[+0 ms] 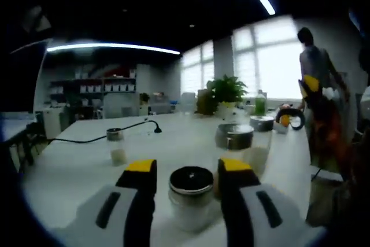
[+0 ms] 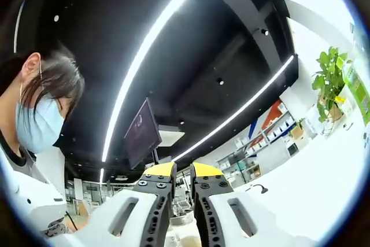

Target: Rotate the seasoning bottle until the label or dispensing opening points toward the visible target arrow and the bottle remains upright within the marked orientation range

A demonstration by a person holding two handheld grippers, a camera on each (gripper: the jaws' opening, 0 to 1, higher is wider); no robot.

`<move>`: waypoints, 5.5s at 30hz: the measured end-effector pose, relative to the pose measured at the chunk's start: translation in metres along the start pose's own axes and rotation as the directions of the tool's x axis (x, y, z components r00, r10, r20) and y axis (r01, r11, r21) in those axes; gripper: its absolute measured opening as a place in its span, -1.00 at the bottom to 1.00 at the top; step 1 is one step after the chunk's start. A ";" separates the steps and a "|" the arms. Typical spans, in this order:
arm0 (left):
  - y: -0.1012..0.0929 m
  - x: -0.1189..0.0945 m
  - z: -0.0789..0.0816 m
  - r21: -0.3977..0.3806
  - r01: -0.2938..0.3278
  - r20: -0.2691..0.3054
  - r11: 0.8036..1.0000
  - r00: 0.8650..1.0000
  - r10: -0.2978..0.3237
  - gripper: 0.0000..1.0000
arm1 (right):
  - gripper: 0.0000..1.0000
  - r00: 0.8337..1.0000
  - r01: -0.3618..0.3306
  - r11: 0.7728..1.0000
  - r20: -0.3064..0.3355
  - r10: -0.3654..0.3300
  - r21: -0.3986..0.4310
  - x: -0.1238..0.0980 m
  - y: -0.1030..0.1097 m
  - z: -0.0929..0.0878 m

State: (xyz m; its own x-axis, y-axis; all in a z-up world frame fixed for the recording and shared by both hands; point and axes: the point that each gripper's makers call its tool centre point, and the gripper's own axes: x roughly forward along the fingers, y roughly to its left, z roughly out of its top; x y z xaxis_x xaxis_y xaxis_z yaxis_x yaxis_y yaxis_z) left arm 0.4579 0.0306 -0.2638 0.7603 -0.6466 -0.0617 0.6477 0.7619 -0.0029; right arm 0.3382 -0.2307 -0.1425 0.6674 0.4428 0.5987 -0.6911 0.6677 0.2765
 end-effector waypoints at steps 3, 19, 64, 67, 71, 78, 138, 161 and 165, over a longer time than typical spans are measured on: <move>0.000 -0.002 -0.002 0.012 0.003 -0.017 1.000 1.000 -0.003 -0.13 | -0.88 1.000 0.013 1.000 0.012 -0.013 -0.013 -0.005 -0.004 0.008; -0.005 -0.001 0.000 0.054 0.038 -0.041 0.998 0.999 -0.035 -0.37 | -0.88 0.997 0.070 0.998 0.025 -0.069 -0.012 -0.011 -0.019 0.010; -0.015 0.000 -0.007 0.079 0.680 -0.127 0.729 0.732 -0.669 -0.37 | -0.89 0.996 0.089 0.996 -0.030 -0.089 0.003 -0.027 0.001 0.004; -0.015 0.000 -0.007 0.073 0.698 -0.123 0.713 0.716 -0.688 -0.37 | -0.89 0.995 0.096 0.995 -0.029 -0.096 0.005 -0.029 0.001 0.004; -0.018 -0.001 -0.006 0.086 0.707 -0.126 0.702 0.706 -0.697 -0.37 | -0.89 0.994 0.107 0.994 -0.022 -0.107 0.013 -0.034 0.002 0.006; -0.018 0.000 -0.005 0.064 0.698 -0.131 0.713 0.714 -0.688 -0.32 | -0.88 0.993 0.114 0.993 -0.009 -0.114 0.004 -0.036 0.003 0.010; 0.009 -0.009 0.001 -0.066 0.075 0.054 0.995 0.996 -0.072 -0.30 | -0.88 0.992 0.124 0.992 -0.013 -0.124 0.024 -0.035 -0.007 0.004; 0.003 -0.007 -0.011 -0.002 0.100 -0.005 0.995 0.995 -0.100 -0.36 | -0.88 0.991 0.136 0.990 -0.007 -0.136 0.029 -0.036 -0.013 0.004; 0.003 -0.007 -0.011 -0.001 0.112 -0.005 0.994 0.994 -0.112 -0.36 | -0.88 0.991 0.137 0.990 -0.009 -0.137 0.030 -0.037 -0.012 0.004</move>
State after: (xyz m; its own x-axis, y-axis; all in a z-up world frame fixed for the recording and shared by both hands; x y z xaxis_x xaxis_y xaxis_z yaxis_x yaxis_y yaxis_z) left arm 0.4539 0.0382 -0.2746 0.6828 -0.7276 -0.0664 0.7287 0.6848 -0.0107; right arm 0.3213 -0.2575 -0.1649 0.7583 0.3522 0.5486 -0.6008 0.7042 0.3783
